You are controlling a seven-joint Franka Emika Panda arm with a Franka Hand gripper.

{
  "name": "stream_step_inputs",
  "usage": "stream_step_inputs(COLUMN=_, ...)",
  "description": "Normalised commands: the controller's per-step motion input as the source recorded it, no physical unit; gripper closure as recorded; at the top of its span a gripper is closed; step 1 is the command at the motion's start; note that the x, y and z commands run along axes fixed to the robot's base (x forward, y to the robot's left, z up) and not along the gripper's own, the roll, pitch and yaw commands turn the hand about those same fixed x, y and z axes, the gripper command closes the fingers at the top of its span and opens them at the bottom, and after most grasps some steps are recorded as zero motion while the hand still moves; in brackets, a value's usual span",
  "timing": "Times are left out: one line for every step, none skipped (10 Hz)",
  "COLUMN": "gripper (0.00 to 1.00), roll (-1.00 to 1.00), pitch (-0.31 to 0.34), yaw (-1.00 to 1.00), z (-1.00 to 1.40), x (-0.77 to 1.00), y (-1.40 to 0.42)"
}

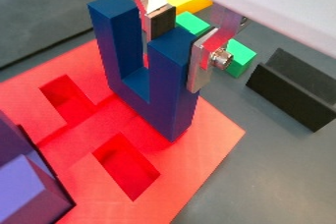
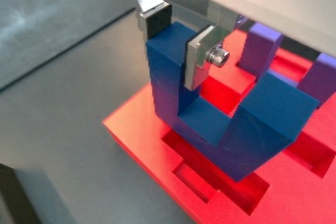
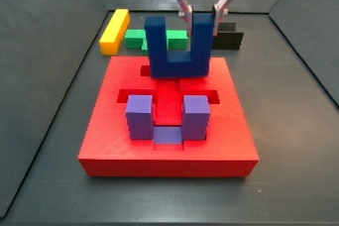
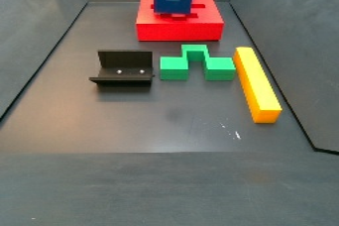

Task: Pick up the blue object. Move up. Move to above the board. Insert the blue object.
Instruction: Insert the blue object.

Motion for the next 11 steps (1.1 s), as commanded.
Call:
stream_step_inputs(gripper=1.00, roll=0.00, pitch=-0.066, yaw=0.00, z=0.08, x=0.05, y=0.42)
stream_step_inputs(gripper=1.00, roll=-0.01, pitch=-0.069, yaw=0.00, z=0.10, x=0.00, y=0.36)
stream_step_inputs(gripper=1.00, roll=0.00, pitch=-0.030, yaw=-0.05, z=0.00, x=-0.14, y=0.07)
stream_step_inputs(gripper=1.00, roll=0.00, pitch=-0.021, yaw=-0.07, z=-0.10, x=-0.15, y=-0.12)
stream_step_inputs(gripper=1.00, roll=0.02, pitch=-0.004, yaw=-0.11, z=-0.13, x=-0.20, y=-0.27)
stream_step_inputs(gripper=1.00, roll=0.02, pitch=-0.014, yaw=-0.12, z=-0.11, x=-0.24, y=-0.24)
stream_step_inputs(gripper=1.00, roll=0.04, pitch=-0.031, yaw=-0.06, z=-0.04, x=-0.16, y=-0.09)
stream_step_inputs(gripper=1.00, roll=0.10, pitch=-0.026, yaw=0.00, z=-0.03, x=-0.11, y=0.00)
stream_step_inputs(gripper=1.00, roll=0.10, pitch=-0.021, yaw=0.00, z=0.00, x=-0.07, y=0.10)
stream_step_inputs(gripper=1.00, roll=0.05, pitch=-0.050, yaw=0.00, z=0.00, x=-0.15, y=0.13)
stream_step_inputs(gripper=1.00, roll=0.00, pitch=-0.090, yaw=0.03, z=0.00, x=-0.12, y=0.23)
